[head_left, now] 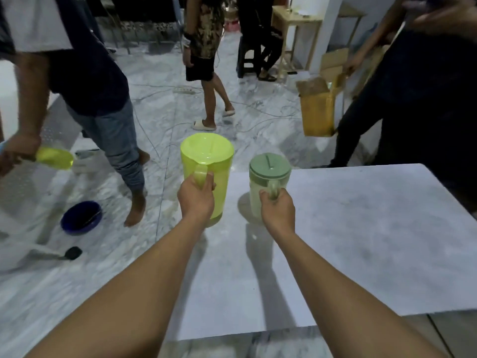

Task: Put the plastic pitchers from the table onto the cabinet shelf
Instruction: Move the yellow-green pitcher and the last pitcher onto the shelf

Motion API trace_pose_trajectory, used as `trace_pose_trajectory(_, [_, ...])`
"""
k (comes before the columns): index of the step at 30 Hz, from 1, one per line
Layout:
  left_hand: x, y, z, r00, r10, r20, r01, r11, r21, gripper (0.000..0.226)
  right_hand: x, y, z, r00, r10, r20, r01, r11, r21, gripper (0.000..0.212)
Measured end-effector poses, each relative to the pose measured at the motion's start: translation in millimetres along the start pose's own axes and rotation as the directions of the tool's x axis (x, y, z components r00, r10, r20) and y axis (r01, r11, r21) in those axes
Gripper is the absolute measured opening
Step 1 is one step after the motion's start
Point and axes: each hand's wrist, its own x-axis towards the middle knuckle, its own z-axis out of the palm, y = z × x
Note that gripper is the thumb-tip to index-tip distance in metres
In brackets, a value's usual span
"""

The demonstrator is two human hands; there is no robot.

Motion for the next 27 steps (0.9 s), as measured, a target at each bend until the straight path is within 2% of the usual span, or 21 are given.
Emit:
trace_pose_trajectory(8, [-22, 75, -4, 0.969, 0.192, 0.155, -0.184, 0.981, -0.068, 0.034, -42, -44, -78, 0.979, 0.01, -0.203, 0.008, 0.996, 0.089, 0.02])
trace_pose_trajectory(12, [-57, 114, 6, 0.925, 0.268, 0.27, -0.242, 0.962, -0.127, 0.036, -72, -55, -133, 0.947, 0.008, -0.321, 0.038, 0.99, 0.137, 0.019])
trace_pose_trajectory(15, [-92, 144, 18, 0.886, 0.313, 0.342, -0.262, 0.947, -0.187, 0.037, -96, -59, -179, 0.909, -0.005, -0.417, 0.065, 0.989, 0.132, 0.026])
trace_pose_trajectory(20, [-168, 185, 37, 0.77, 0.411, 0.487, -0.303, 0.908, -0.288, 0.031, -152, -45, -257, 0.807, 0.06, -0.587, 0.04, 0.987, 0.156, 0.03])
trace_pose_trajectory(27, [-285, 238, 65, 0.583, 0.524, 0.62, -0.335, 0.851, -0.404, 0.033, -232, -25, -364, 0.597, 0.08, -0.798, 0.049, 0.99, 0.136, 0.028])
